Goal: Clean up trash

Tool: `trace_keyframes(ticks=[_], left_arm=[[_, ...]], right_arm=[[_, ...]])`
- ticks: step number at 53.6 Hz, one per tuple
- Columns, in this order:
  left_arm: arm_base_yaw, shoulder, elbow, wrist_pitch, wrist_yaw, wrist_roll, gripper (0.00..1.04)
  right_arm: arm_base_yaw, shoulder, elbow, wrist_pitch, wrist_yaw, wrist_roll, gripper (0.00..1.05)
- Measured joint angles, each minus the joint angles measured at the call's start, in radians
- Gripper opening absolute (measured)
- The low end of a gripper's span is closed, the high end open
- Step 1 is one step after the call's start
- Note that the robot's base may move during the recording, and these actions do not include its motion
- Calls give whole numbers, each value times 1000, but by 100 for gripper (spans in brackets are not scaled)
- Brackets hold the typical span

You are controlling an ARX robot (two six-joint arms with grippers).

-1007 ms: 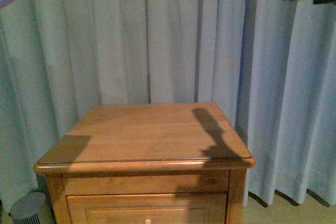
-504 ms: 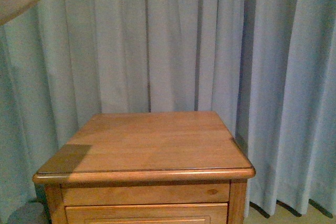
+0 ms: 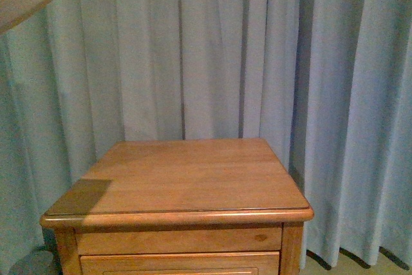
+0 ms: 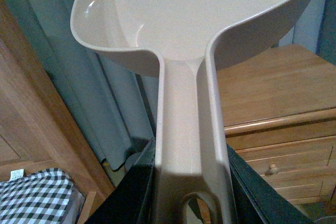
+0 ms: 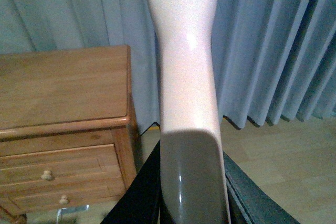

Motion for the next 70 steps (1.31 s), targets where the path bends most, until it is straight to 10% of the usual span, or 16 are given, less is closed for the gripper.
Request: trace_keyframes(ticks=[70], left_arm=[[0,-1,-2,0,0,-1,29]], right_arm=[[-2,1,0,-11,8,16,21]])
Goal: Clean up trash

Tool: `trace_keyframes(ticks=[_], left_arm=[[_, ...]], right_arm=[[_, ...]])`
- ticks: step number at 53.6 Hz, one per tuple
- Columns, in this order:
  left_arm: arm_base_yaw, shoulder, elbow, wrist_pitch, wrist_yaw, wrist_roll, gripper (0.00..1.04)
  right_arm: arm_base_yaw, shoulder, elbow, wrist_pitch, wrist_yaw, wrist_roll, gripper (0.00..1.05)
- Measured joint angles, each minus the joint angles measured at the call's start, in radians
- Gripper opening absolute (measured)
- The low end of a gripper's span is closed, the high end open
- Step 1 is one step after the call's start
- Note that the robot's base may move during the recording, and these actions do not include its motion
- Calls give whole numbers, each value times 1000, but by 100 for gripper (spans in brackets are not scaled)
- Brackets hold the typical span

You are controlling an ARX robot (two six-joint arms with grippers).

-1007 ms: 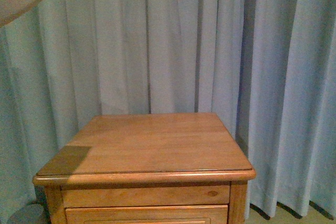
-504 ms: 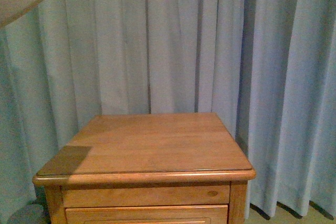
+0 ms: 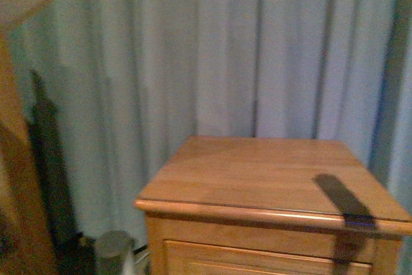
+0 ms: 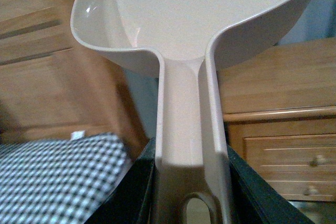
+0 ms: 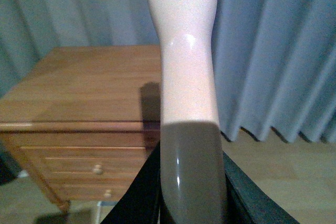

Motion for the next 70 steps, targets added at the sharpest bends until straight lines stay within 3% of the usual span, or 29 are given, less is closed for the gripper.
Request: trace_keyframes(ticks=[70], left_arm=[[1,-6,-9,0,-12,-5,29]], right_arm=[[2,5,1,-1,-16,-1,20]])
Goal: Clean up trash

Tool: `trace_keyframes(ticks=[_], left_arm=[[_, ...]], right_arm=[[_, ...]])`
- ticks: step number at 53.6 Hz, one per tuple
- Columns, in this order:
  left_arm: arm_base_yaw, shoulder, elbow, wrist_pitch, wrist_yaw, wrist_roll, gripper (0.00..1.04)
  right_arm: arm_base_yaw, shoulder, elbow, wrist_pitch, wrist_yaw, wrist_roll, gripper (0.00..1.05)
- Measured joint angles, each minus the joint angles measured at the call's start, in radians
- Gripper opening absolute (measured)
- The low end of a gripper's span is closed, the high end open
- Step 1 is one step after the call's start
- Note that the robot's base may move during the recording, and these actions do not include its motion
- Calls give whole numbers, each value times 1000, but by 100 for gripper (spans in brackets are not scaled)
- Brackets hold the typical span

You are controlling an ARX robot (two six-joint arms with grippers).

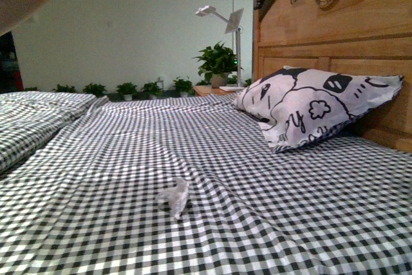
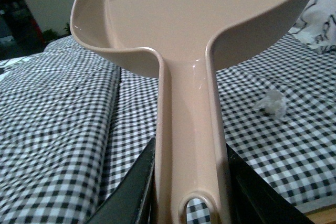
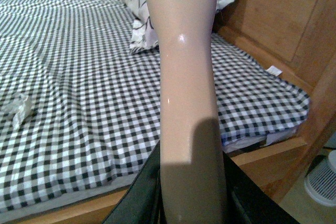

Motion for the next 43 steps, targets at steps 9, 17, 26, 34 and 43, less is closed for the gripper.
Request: trace_keyframes(ticks=[9,17,26,34,43], left_arm=[[-1,1,0,0,24,0,29],[-1,1,0,0,12,-1,29],[8,28,40,-114,32,-37,29],[186,144,151,-434,228,-22,29],[403,289,214,-412,428,156,29]], right_arm=[[-2,5,0,-1,14,2,20],[-2,-4,0,-1,11,1,20],[-2,-3,0,-1,14,1,20],[-2,-3,0,-1,14,1,20],[-2,-3,0,-1,13,1,20]])
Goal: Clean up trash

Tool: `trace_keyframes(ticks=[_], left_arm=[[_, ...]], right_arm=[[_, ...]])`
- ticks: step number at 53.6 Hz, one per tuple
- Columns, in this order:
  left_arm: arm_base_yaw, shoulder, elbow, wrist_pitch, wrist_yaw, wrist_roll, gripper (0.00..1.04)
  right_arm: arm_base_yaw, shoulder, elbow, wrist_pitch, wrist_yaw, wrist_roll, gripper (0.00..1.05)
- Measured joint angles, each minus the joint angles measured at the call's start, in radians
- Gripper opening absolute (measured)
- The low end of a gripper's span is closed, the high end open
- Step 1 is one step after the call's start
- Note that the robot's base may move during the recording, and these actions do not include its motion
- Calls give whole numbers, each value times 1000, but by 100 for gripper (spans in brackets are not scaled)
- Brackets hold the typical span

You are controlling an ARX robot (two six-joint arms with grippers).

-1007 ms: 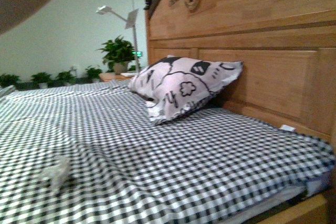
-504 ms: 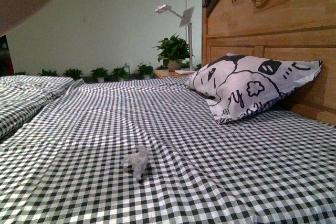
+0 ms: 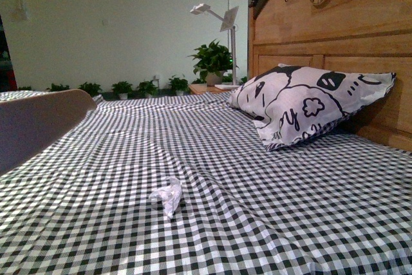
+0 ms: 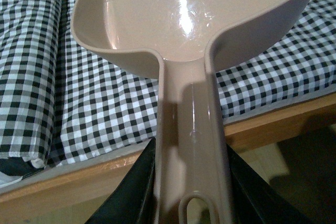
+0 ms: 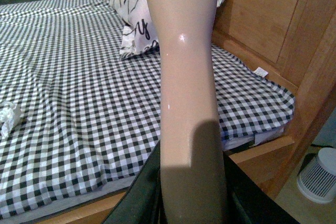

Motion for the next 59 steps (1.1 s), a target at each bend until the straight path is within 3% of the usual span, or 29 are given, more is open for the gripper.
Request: trace_keyframes(ticks=[11,24,39,59], left_arm=[[50,222,36,145,74,191,29],[-29,441,60,380,44,364,29],[-104,560,60,404,60,467,29],[-91,686,82,416,111,588,29]], right_arm=[[0,0,0,0,0,0,20],[0,0,0,0,0,0,20],[0,0,0,0,0,0,20],[0,0,0,0,0,0,20]])
